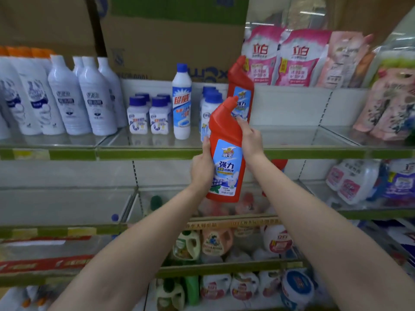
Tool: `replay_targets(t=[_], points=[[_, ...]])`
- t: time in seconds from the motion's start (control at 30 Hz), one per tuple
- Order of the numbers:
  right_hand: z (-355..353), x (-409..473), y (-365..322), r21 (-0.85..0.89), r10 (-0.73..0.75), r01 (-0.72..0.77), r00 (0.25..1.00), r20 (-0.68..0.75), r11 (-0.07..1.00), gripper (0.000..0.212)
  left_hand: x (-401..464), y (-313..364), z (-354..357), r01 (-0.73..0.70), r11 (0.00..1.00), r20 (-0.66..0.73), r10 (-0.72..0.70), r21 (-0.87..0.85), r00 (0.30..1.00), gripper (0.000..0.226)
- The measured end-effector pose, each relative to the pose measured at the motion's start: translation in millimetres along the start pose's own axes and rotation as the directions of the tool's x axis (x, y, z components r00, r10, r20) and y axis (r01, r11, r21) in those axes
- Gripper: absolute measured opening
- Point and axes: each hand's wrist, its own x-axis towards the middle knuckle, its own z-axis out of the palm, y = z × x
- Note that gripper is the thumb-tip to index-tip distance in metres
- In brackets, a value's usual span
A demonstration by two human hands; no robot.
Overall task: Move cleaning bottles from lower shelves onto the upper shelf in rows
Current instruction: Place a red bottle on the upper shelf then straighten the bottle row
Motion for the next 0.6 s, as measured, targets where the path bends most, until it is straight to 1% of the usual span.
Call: replay_targets(t=[0.03, 0.07, 0.13, 0.17, 0.2, 0.23, 0.27, 0.3, 0.43, 0.53, 0.6], points=[[-1.2, 7.0, -11.5, 0.012, -0.013, 0.013, 1.000, -0.019, 1.000, 0.031, 5.4, 11.0, 6.2, -0.021, 1.000, -0.013, 0.021, 0.003, 1.000, 0.089], [-1.9, 13.8, -23.5, 0.005, -0.027, 0.027, 0.999, -0.038, 1.000, 0.038, 10.9, 22.2, 12.0, -0.033, 0.999, -0.032, 0.033, 0.009, 0.999, 0.090], [-3.0, 28.4, -45.4, -0.054, -0.048, 0.044, 0.996, -0.073, 0.998, 0.067, 19.8, 41.2, 25.9, -0.048, 0.999, -0.036, 0.048, -0.015, 0.998, 0.088], [-4.3, 36.7, -54.4, -0.084, -0.055, 0.047, 0.994, -0.090, 0.995, 0.074, 21.4, 50.5, 32.7, -0.066, 0.997, -0.023, 0.065, -0.026, 0.998, 0.080], [-5.5, 44.2, -63.5, -0.112, -0.061, 0.049, 0.992, -0.107, 0.993, 0.070, 23.9, 58.4, 39.4, -0.092, 0.995, -0.007, 0.091, -0.031, 0.996, 0.071], [-6.7, 48.6, -73.2, -0.145, -0.066, 0.047, 0.990, -0.128, 0.988, 0.058, 28.8, 63.7, 46.7, -0.118, 0.992, 0.001, 0.118, -0.036, 0.993, 0.065], [-8.4, 53.0, -81.7, -0.176, -0.073, 0.044, 0.984, -0.161, 0.983, 0.047, 32.6, 69.8, 53.4, -0.137, 0.990, 0.004, 0.137, -0.044, 0.990, 0.065], [-11.1, 60.7, -87.7, -0.194, -0.094, 0.056, 0.976, -0.196, 0.979, 0.041, 35.4, 75.4, 59.8, -0.147, 0.988, 0.007, 0.148, -0.034, 0.989, 0.068], [-21.1, 99.6, -96.8, -0.191, -0.162, 0.115, 0.953, -0.255, 0.975, 0.041, 52.9, 90.4, 85.0, -0.187, 0.982, 0.012, 0.187, 0.009, 0.982, 0.075], [-28.2, 125.3, -101.9, -0.141, -0.152, 0.119, 0.955, -0.254, 0.983, 0.043, 68.3, 99.2, 102.8, -0.192, 0.981, 0.026, 0.192, -0.004, 0.981, 0.070], [-31.5, 139.2, -102.6, -0.133, -0.153, 0.122, 0.955, -0.253, 0.984, 0.039, 82.3, 103.4, 112.0, -0.193, 0.981, 0.058, 0.191, 0.030, 0.980, 0.066]])
